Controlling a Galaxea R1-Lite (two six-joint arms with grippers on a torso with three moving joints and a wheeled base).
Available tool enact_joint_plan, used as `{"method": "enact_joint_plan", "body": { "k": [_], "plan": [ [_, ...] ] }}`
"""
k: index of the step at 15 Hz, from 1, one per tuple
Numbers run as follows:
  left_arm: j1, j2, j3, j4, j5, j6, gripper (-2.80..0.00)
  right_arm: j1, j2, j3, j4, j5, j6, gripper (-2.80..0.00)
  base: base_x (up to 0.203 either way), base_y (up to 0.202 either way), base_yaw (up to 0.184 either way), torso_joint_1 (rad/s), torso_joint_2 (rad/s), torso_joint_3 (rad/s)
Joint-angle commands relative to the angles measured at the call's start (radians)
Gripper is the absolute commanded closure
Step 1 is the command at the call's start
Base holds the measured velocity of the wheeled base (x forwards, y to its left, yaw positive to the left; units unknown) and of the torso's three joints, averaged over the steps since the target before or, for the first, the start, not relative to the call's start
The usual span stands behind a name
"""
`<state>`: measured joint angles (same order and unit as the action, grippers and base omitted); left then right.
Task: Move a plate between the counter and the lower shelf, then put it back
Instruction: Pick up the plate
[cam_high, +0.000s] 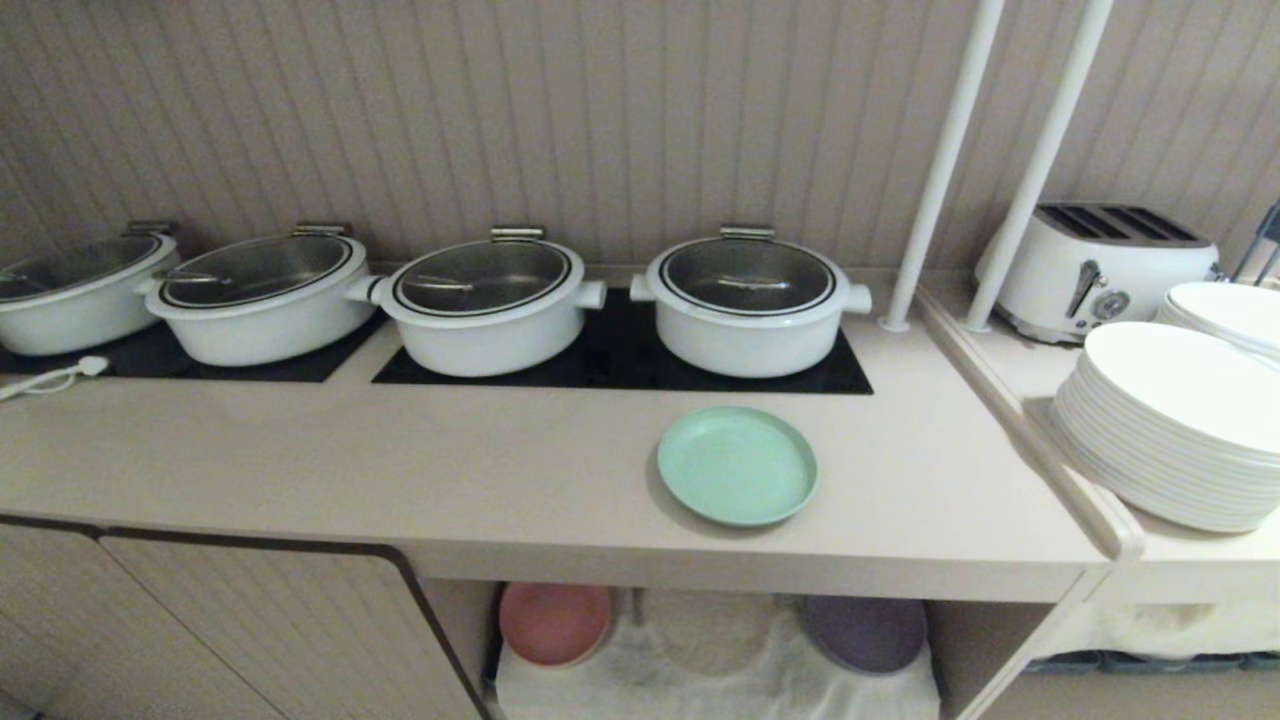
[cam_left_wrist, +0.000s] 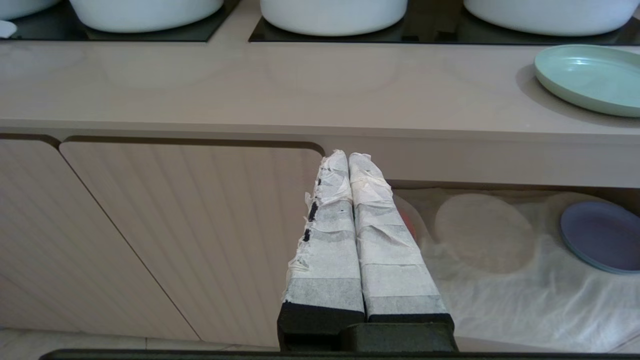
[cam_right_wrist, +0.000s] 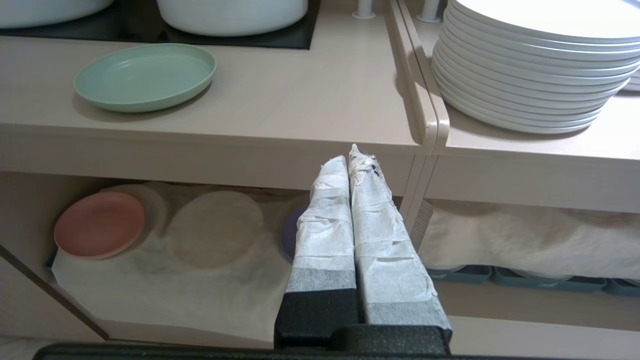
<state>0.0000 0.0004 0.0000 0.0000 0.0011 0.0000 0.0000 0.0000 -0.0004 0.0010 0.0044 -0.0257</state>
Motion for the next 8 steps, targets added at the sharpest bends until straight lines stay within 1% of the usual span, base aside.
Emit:
{"method": "enact_joint_plan", "body": {
  "k": [1, 3, 4, 5, 8],
  "plan": [
    [0.0, 0.0, 0.0, 0.0, 0.0, 0.0, 0.0, 0.0, 0.0, -0.003, 0.007, 0.0, -0.002, 0.0, 0.0, 0.0, 0.0, 0.0, 0.0, 0.0],
    [0.0, 0.0, 0.0, 0.0, 0.0, 0.0, 0.0, 0.0, 0.0, -0.006, 0.01, -0.001, -0.02, 0.0, 0.0, 0.0, 0.0, 0.0, 0.0, 0.0],
    [0.0, 0.0, 0.0, 0.0, 0.0, 0.0, 0.0, 0.0, 0.0, -0.017, 0.012, 0.001, -0.049, 0.0, 0.0, 0.0, 0.0, 0.0, 0.0, 0.0],
    [0.0, 0.0, 0.0, 0.0, 0.0, 0.0, 0.0, 0.0, 0.004, -0.04, 0.023, 0.008, -0.064, 0.0, 0.0, 0.0, 0.0, 0.0, 0.0, 0.0],
    [0.0, 0.0, 0.0, 0.0, 0.0, 0.0, 0.0, 0.001, 0.044, -0.15, 0.085, 0.04, -0.068, 0.0, 0.0, 0.0, 0.0, 0.0, 0.0, 0.0]
  ]
}}
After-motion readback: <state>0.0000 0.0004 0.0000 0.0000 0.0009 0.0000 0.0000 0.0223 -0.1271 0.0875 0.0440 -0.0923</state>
